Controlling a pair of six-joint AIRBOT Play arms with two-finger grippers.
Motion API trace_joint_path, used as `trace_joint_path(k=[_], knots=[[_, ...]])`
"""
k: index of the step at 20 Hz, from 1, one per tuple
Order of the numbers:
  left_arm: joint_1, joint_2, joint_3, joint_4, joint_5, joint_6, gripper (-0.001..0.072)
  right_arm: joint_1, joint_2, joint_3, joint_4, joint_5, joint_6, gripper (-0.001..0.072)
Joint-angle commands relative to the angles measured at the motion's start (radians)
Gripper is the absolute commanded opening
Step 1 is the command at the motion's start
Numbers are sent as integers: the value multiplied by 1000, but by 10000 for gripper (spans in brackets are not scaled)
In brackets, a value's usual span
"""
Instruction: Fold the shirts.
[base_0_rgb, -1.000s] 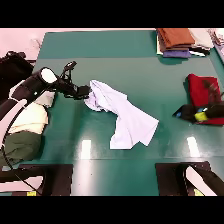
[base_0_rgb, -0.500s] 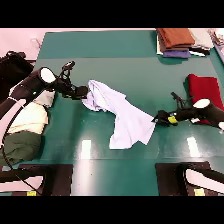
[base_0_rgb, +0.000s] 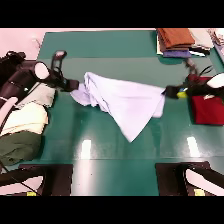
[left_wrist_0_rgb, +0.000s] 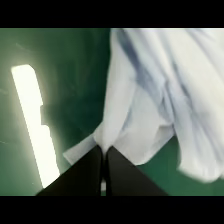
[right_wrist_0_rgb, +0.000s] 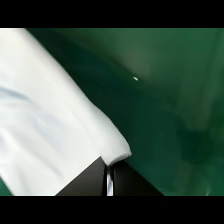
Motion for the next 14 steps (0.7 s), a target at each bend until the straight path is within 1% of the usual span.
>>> trace_joint_path(k=[1, 5, 9, 12, 14], knots=[[1, 70, 116, 124, 1, -26, 24, -56, 139, 171, -56, 35, 0, 15], [1, 182, 286, 126, 2, -23, 24, -123, 276, 318, -59, 46, 0, 15], [1, 340, 426, 126, 1, -10, 24, -198, 366, 446, -60, 90, 0, 15], [1, 454, 482, 116, 3, 10, 24, -270, 403, 507, -58, 105, 0, 15], [1, 481, 483, 79, -2, 10, 24, -284, 406, 516, -50, 107, 0, 16]])
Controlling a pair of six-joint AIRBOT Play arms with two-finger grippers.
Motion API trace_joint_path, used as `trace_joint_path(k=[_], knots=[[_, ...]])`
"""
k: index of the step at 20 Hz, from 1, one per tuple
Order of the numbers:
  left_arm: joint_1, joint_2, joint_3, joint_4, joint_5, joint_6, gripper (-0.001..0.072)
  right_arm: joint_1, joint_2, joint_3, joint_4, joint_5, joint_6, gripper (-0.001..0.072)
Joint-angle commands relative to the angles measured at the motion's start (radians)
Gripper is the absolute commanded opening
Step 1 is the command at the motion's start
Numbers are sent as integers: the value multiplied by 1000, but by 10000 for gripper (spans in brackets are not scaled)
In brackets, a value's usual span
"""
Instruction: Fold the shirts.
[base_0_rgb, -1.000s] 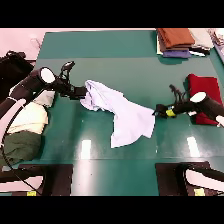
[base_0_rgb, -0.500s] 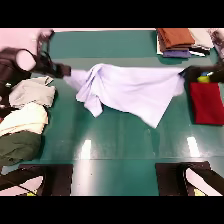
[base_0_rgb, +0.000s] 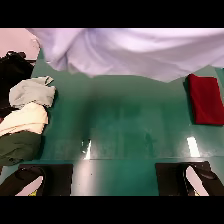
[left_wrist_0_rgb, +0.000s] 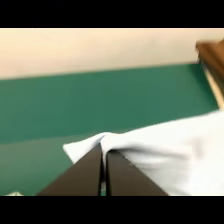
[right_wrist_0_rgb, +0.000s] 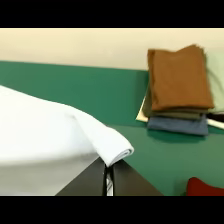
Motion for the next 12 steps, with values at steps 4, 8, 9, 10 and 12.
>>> trace_joint_path(k=[4, 8, 9, 10, 12], knots=[[1, 28, -47, -74, -31, 14, 24, 57, -56, 40, 5, 19, 2, 15], [1, 16, -53, -73, -18, 30, 24, 146, -117, 41, -3, 19, 2, 15], [1, 16, -16, -73, -33, 37, 23, 154, -116, 41, -5, 19, 2, 15], [0, 16, 27, -74, -53, 37, 23, 153, -103, 41, -5, 23, 2, 15], [0, 16, 147, -75, -116, 37, 24, 144, -56, 41, -7, 29, 2, 15]])
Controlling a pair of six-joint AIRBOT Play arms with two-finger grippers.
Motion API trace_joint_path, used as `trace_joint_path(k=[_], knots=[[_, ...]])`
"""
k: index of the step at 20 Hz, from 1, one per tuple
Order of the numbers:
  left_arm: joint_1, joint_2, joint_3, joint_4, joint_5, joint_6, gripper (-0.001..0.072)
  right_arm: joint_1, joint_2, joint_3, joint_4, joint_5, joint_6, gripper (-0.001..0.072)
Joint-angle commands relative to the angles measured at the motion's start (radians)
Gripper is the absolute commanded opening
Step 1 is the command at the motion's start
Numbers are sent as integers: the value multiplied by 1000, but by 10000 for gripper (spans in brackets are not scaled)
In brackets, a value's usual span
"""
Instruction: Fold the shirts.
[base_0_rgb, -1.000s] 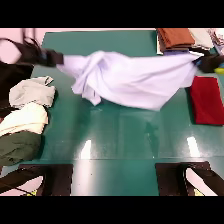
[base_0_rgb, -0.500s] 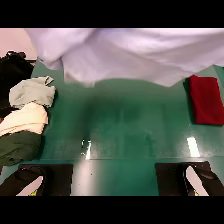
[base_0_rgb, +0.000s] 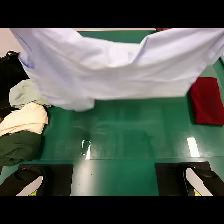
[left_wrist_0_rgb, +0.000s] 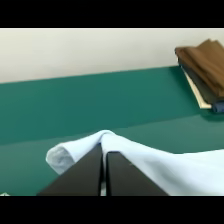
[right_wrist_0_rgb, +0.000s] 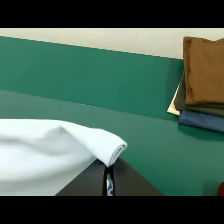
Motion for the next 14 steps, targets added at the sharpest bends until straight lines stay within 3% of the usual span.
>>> trace_joint_path(k=[1, 4, 7, 10, 14], knots=[[0, -1, 164, -8, -89, 6, 23, -7, 53, 1, -2, 22, 0, 15], [0, 0, 283, -35, -134, 6, 23, -84, 108, 1, -2, 128, 11, 15], [1, -3, 278, -173, -153, 32, 23, -165, 102, 1, 2, 222, 19, 14], [1, -30, 128, -215, -140, 109, 23, -177, 15, 0, 3, 282, 56, 15], [1, -184, -144, -140, -116, 114, 24, -66, -231, -32, -2, 305, 116, 14]])
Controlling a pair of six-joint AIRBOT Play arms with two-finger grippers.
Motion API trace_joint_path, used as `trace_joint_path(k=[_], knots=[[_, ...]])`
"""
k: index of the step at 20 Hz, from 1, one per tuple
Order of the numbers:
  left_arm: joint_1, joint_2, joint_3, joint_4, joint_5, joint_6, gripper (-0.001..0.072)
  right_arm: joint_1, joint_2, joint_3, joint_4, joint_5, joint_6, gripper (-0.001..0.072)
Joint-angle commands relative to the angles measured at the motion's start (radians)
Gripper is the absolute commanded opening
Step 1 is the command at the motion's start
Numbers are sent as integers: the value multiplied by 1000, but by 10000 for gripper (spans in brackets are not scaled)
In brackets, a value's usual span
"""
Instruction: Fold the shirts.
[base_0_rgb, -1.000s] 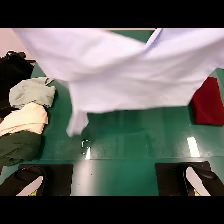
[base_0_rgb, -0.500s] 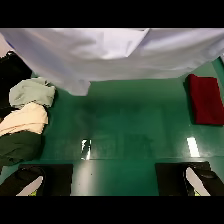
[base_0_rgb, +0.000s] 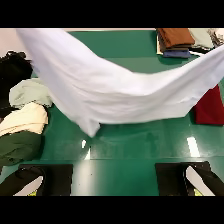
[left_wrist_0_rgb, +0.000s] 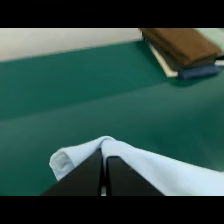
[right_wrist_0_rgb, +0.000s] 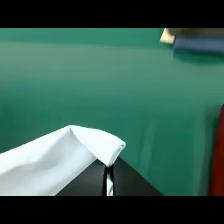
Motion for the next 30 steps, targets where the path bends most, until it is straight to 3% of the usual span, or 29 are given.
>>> trace_joint_path(k=[1, 5, 6, 7, 8, 14, 19, 23, 30], knots=[[0, -146, -219, 45, 43, 20, 24, 86, -210, -50, -16, 23, 55, 15], [13, -407, -314, 143, 157, -20, 27, 137, -459, -141, -89, -60, 71, 16], [35, -450, -314, 133, 153, -31, 226, 137, -503, -133, -78, -76, 70, 74], [60, -473, -314, 129, 139, -60, 381, 127, -539, -109, -62, -80, 70, 317], [88, -481, -314, 127, 120, -81, 376, 115, -565, -78, -46, -73, 70, 415], [263, -410, -423, 74, -97, -48, 376, 81, -470, -105, 0, 10, -3, 404], [282, -301, -816, -137, 14, -2, 378, 100, -298, -323, 35, -71, -25, 404], [282, -304, -977, -345, 132, 64, 378, 108, -218, -428, 68, -119, -25, 405], [201, -304, -1072, -414, 271, 71, 375, 108, -165, -444, 66, -118, -24, 404]])
